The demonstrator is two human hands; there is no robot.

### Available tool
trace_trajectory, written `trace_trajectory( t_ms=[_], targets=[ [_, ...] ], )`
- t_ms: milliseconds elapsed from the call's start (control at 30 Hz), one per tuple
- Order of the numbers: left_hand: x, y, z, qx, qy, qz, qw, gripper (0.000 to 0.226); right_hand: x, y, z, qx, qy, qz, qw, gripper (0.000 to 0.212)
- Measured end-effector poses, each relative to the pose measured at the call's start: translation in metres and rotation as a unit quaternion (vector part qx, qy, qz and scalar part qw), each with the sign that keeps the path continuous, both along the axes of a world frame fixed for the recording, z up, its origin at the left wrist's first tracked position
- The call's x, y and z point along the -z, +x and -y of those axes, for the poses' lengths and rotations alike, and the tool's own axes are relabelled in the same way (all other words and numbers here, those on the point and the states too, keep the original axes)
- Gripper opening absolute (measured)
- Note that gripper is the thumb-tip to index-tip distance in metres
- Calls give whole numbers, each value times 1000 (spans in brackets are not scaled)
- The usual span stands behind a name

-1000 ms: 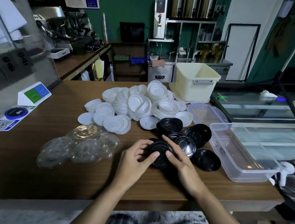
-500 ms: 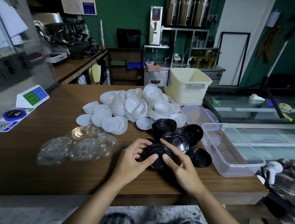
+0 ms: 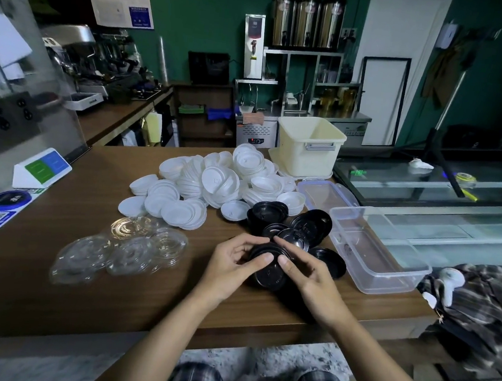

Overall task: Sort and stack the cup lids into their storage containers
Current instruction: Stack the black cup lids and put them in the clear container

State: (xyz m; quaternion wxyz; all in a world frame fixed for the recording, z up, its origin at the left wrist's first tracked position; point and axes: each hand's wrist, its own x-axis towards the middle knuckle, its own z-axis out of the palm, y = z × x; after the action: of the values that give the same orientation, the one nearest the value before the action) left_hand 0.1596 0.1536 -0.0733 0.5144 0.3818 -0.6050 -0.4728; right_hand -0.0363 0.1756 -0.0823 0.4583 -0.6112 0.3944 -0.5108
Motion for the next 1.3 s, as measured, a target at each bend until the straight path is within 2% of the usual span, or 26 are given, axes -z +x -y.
trace_trajectory(
  t_ms=[333,500,600,667,700,767,900,1000,1167,1300],
  targets=[
    [0,-7,-1,13,25,-31,999,36,2,-5,1,3,13,59,998,44],
    [1,-7,1,-2,37,-46,998,39,0,-13,-2,-8,-16,0,1000,55],
    [2,-3,5,-26,2,19,999,39,1,-17,2,17,-37,-16,999,56],
    [5,5,8,-90,-60,80,991,23,4,-19,4,38,-49,-18,998,55],
    [6,11,10,-125,-104,122,979,15,5,-20,5,44,-52,-18,998,54],
    [10,26,15,-166,-182,231,941,14,7,-22,6,51,-52,-16,997,53],
    [23,45,18,-106,-197,374,900,28,9,-22,7,65,-51,-11,997,49],
    [35,45,21,-87,-212,411,883,18,9,-18,9,76,-51,14,996,45],
    [37,46,20,-121,-225,427,867,9,10,-14,12,75,-45,29,996,43],
    [31,45,14,-138,-219,403,878,9,10,-9,12,78,-56,16,995,44]
  ],
)
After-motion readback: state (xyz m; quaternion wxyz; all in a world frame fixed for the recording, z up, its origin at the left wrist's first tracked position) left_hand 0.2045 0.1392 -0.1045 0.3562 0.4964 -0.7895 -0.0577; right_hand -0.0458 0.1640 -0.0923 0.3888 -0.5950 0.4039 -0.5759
